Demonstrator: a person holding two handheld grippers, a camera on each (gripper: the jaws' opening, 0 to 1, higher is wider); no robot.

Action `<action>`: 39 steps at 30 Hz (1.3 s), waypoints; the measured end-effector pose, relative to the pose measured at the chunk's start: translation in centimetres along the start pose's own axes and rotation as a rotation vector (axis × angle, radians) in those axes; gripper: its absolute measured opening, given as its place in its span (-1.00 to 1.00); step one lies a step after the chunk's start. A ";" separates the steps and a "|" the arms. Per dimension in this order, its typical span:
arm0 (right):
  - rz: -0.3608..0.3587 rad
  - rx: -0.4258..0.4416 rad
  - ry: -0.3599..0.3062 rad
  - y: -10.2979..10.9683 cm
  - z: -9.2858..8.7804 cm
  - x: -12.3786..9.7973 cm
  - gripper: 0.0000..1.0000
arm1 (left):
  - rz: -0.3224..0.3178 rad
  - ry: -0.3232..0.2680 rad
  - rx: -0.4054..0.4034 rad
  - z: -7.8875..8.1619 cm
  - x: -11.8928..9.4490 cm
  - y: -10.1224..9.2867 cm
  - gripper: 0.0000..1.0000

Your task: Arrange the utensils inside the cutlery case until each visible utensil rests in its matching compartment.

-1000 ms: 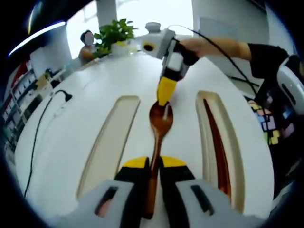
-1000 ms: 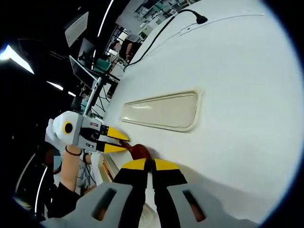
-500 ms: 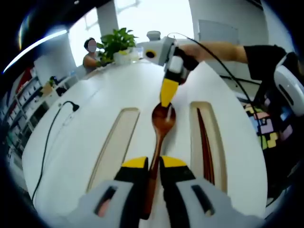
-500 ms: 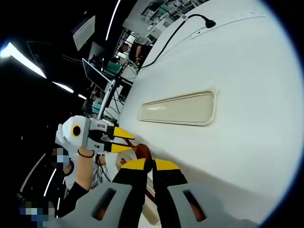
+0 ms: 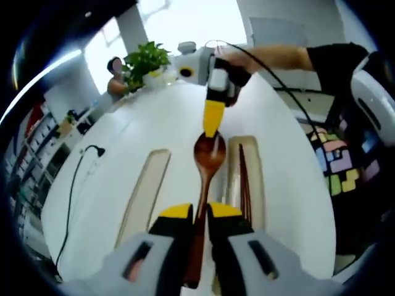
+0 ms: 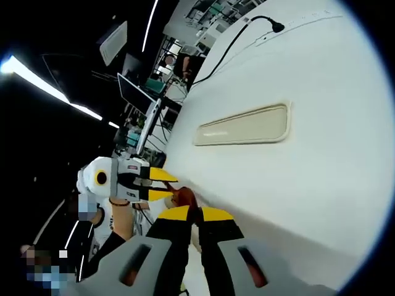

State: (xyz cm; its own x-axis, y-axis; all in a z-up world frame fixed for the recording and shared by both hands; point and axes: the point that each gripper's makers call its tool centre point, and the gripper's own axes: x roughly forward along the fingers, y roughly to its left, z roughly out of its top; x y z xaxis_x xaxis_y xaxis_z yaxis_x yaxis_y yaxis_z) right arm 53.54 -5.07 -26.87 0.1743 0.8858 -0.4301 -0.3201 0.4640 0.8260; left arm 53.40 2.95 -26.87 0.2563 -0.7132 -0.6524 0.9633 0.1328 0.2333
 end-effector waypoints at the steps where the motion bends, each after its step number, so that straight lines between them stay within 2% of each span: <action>1: -0.004 0.000 0.004 0.1 -0.4 0.0 -0.97 | -0.006 -0.001 0.005 0.0 0.0 -0.3 -0.81; 5: -0.009 0.003 0.028 0.4 -1.5 -0.3 -0.96 | -0.033 -0.001 0.016 0.0 0.1 -1.5 -0.82; 9: 0.009 0.012 0.042 0.9 -2.7 -0.4 -0.96 | -0.067 -0.034 0.007 0.2 0.3 -2.7 -0.83; 13: -0.003 0.013 0.056 0.6 -3.9 -0.5 -0.96 | -0.091 -0.039 0.000 -0.2 0.8 -3.7 -0.84; 18: -0.020 0.008 0.069 0.0 -4.6 -0.8 -0.95 | -0.107 -0.042 0.011 -0.2 1.7 -4.7 -0.84; 21: -0.033 -0.042 0.069 -0.1 -4.6 -1.0 -0.95 | -0.129 -0.035 0.005 -0.2 1.9 -5.2 -0.84; 27: -0.040 -0.045 0.082 -0.6 -4.9 -1.2 -0.95 | -0.126 -0.046 0.014 -0.1 2.3 -5.3 -0.84; 31: -0.029 -0.096 0.080 -0.7 -5.0 -1.4 -0.94 | -0.138 -0.059 0.013 0.1 2.3 -5.4 -0.84; 34: -0.047 -0.137 0.079 -0.8 -4.7 -1.7 -0.94 | -0.149 -0.102 -0.033 0.5 1.9 -5.0 -0.84; 39: -0.059 -0.177 0.089 -0.6 -5.4 -1.5 -0.94 | -0.137 -0.089 -0.030 0.0 2.1 -4.9 -0.83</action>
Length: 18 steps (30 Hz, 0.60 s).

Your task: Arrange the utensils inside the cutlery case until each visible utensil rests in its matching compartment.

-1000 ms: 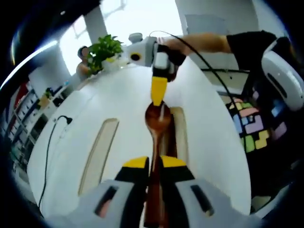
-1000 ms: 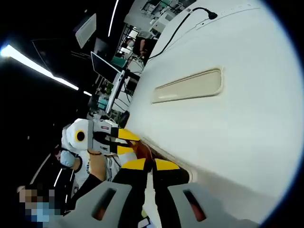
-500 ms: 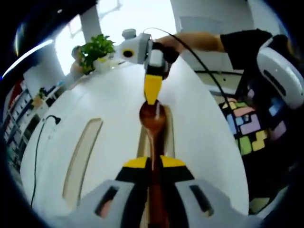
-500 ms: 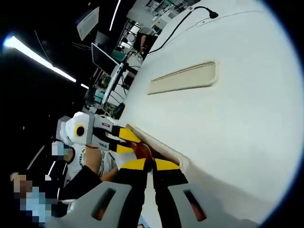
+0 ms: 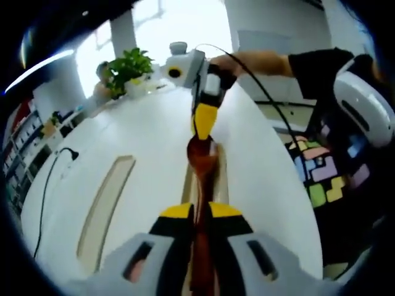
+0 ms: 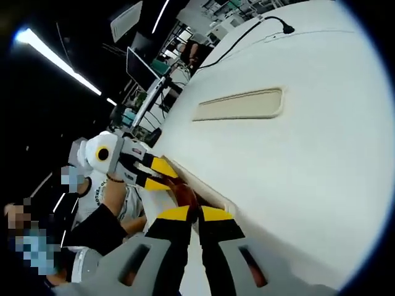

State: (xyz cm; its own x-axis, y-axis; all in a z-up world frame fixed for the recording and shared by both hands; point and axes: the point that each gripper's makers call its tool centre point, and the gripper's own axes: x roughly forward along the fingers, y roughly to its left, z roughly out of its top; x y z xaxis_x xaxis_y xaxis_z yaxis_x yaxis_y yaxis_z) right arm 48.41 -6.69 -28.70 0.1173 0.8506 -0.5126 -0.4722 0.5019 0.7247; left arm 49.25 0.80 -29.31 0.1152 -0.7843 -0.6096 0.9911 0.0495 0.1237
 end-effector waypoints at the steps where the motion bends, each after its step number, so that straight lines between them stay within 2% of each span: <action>1: -0.011 -0.013 0.002 -0.1 -0.2 0.1 -0.94 | -0.005 0.000 -0.001 -0.1 0.0 -0.1 -0.83; 9: -0.048 -0.099 0.033 -0.5 -1.2 0.3 -0.91 | -0.001 0.009 0.008 -0.6 0.1 -0.2 -0.84; 13: -0.052 -0.148 0.029 -0.4 -0.7 -0.3 -0.88 | -0.003 0.007 0.001 -0.7 0.2 -0.2 -0.83; 18: -0.055 -0.156 0.036 -0.4 -0.4 -0.7 -0.88 | -0.002 -0.003 -0.004 -0.5 0.2 -0.2 -0.84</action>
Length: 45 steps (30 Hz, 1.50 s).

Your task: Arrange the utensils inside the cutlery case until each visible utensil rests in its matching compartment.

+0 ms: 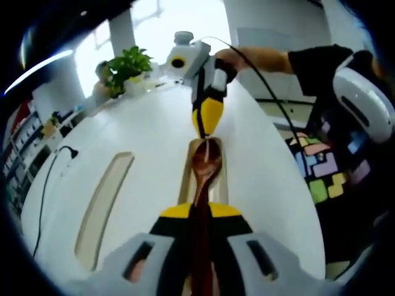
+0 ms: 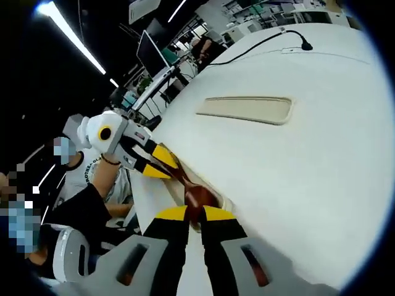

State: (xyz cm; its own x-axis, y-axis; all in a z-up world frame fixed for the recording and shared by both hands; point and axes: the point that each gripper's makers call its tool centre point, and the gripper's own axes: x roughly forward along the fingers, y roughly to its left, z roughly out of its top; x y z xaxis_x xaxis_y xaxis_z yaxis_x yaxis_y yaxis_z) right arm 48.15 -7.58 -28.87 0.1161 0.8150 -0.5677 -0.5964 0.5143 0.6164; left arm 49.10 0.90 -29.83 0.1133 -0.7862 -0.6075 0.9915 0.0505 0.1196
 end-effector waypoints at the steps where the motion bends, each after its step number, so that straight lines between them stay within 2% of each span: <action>1: 0.003 -0.001 -0.002 0.0 0.1 -0.1 -0.88 | 0.000 -0.001 -0.003 0.0 0.0 0.0 -0.84; 8: 0.013 -0.014 -0.014 -0.1 0.3 -0.1 -0.88 | 0.020 -0.014 -0.009 0.1 -0.5 0.2 -0.84; 11: 0.030 -0.009 -0.021 0.2 0.5 -0.3 -0.89 | 0.046 -0.018 -0.021 0.0 -0.8 0.4 -0.87; 12: 0.033 -0.016 -0.033 0.4 0.8 -0.5 -0.90 | 0.074 -0.021 -0.004 0.0 -1.3 0.8 -0.87; 16: 0.037 -0.025 -0.042 0.6 1.0 -0.5 -0.90 | 0.096 -0.071 -0.041 0.7 -2.6 1.1 -0.87; 17: 0.042 -0.035 -0.046 0.7 1.1 -0.5 -0.90 | 0.107 -0.071 -0.044 0.6 -2.8 1.2 -0.87; 18: 0.051 -0.092 -0.066 0.8 1.5 -0.5 -0.90 | 0.117 -0.073 -0.043 0.6 -3.1 1.3 -0.87; 20: 0.034 -0.120 -0.120 0.7 2.7 -0.7 -0.90 | 0.125 -0.082 -0.059 0.4 -3.5 1.5 -0.84; 21: 0.038 -0.140 -0.123 0.9 2.9 -0.9 -0.90 | 0.123 -0.087 -0.071 0.3 -3.6 1.6 -0.83; 26: 0.024 -0.142 -0.143 0.6 4.0 -1.2 -0.89 | 0.186 -0.095 -0.135 -0.4 -4.4 3.3 -0.83; 28: -0.015 -0.224 -0.115 -0.3 4.1 -1.2 -0.87 | 0.222 -0.114 -0.167 -0.3 -4.9 4.3 -0.83; 29: -0.037 -0.262 -0.137 -0.7 4.8 -1.3 -0.87 | 0.241 -0.113 -0.179 -0.4 -5.2 4.8 -0.83; 31: -0.077 -0.318 -0.155 -1.5 5.4 -1.8 -0.87 | 0.317 -0.051 -0.162 -1.5 -5.9 6.3 -0.81; 35: -0.124 -0.337 -0.169 -2.6 6.4 -2.4 -0.87 | 0.357 -0.022 -0.234 -2.5 -6.3 7.8 -0.80; 37: -0.150 -0.341 -0.162 -3.3 6.5 -2.4 -0.86 | 0.393 0.002 -0.237 -3.2 -6.8 9.1 -0.79; 39: -0.176 -0.349 -0.152 -4.0 6.6 -2.3 -0.86 | 0.387 -0.012 -0.234 -3.2 -7.1 9.6 -0.74; 41: -0.200 -0.375 -0.154 -4.7 7.0 -2.4 -0.85 | 0.390 -0.009 -0.265 -3.4 -7.3 10.4 -0.64; 42: -0.239 -0.418 -0.156 -5.5 7.4 -2.6 -0.85 | 0.419 0.009 -0.283 -3.8 -7.6 11.1 -0.57; 43: -0.264 -0.442 -0.163 -5.9 7.7 -2.6 -0.84 | 0.438 0.057 -0.292 -4.5 -7.8 11.7 -0.55; 44: -0.300 -0.458 -0.172 -6.5 8.2 -2.7 -0.84 | 0.449 0.080 -0.299 -4.8 -8.0 12.2 -0.55; 45: -0.321 -0.449 -0.153 -7.1 8.1 -2.7 -0.84 | 0.463 0.090 -0.326 -5.0 -8.2 12.8 -0.56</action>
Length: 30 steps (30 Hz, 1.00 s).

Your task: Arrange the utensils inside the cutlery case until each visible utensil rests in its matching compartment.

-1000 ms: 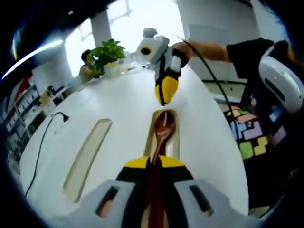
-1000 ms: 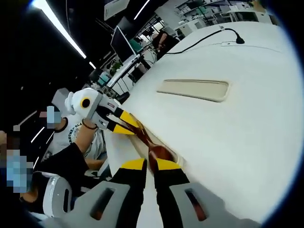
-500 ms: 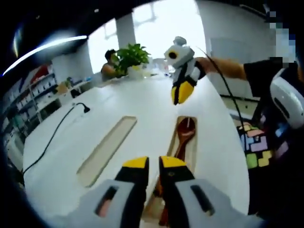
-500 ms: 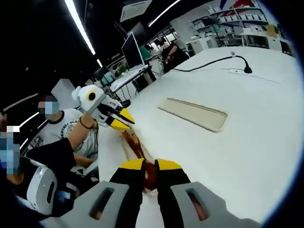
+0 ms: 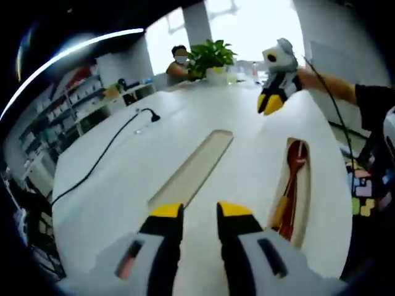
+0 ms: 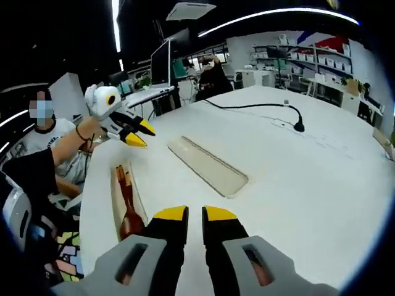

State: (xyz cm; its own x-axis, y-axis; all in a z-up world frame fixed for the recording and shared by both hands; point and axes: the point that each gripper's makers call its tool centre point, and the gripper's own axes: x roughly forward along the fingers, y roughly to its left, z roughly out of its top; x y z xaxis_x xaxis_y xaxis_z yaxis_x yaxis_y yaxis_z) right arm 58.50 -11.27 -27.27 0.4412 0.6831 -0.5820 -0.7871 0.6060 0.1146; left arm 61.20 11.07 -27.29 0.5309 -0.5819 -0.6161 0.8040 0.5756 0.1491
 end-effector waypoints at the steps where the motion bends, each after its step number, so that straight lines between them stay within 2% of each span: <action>1: 0.009 0.005 0.004 0.0 0.0 0.3 -0.84 | 0.006 0.012 -0.045 0.0 0.1 0.5 -0.55; 5: -0.021 0.014 0.034 -1.2 -0.1 1.4 -0.81 | 0.001 0.010 -0.233 0.4 0.6 1.9 -0.58; 6: -0.044 0.010 0.084 -2.0 -0.5 1.4 -0.79 | -0.041 -0.006 -0.266 0.8 0.7 1.6 -0.66; 7: -0.071 -0.011 0.096 -2.6 -0.4 1.4 -0.78 | -0.073 -0.042 -0.310 1.3 0.8 1.5 -0.67; 9: -0.099 -0.015 0.124 -3.3 -0.5 1.5 -0.78 | -0.087 -0.048 -0.405 1.3 1.0 1.7 -0.66; 10: -0.105 -0.006 0.127 -3.5 -0.4 1.7 -0.78 | -0.086 -0.039 -0.402 1.1 1.2 1.9 -0.66; 13: -0.098 0.052 0.154 -3.8 -0.2 2.3 -0.78 | -0.082 0.000 -0.471 0.5 1.9 2.1 -0.66; 16: -0.093 0.076 0.211 -3.9 -0.3 3.1 -0.75 | -0.088 0.078 -0.637 -0.2 2.3 2.4 -0.66; 18: -0.110 0.076 0.229 -4.1 -0.1 3.7 -0.73 | -0.068 0.126 -0.696 -0.5 2.6 2.9 -0.66; 20: -0.114 0.088 0.238 -4.8 0.2 4.1 -0.73 | -0.027 0.186 -0.718 -1.4 2.8 3.5 -0.66; 23: -0.119 0.116 0.265 -5.3 0.0 4.7 -0.73 | 0.000 0.233 -0.696 -2.2 3.2 3.7 -0.66; 27: -0.132 0.165 0.297 -6.8 0.0 5.3 -0.73 | 0.001 0.259 -0.716 -2.6 3.8 3.5 -0.65; 30: -0.128 0.201 0.293 -7.8 0.8 5.8 -0.75 | 0.008 0.270 -0.734 -2.6 4.2 3.4 -0.65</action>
State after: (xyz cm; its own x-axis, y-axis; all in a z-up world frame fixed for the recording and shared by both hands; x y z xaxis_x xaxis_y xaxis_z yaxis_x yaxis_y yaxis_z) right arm 67.54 -11.75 -30.87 0.3660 0.4685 -0.8041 -0.6200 0.7671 0.1647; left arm 65.49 12.11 -31.39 0.3765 -0.4701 -0.7983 0.3672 0.8668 -0.3373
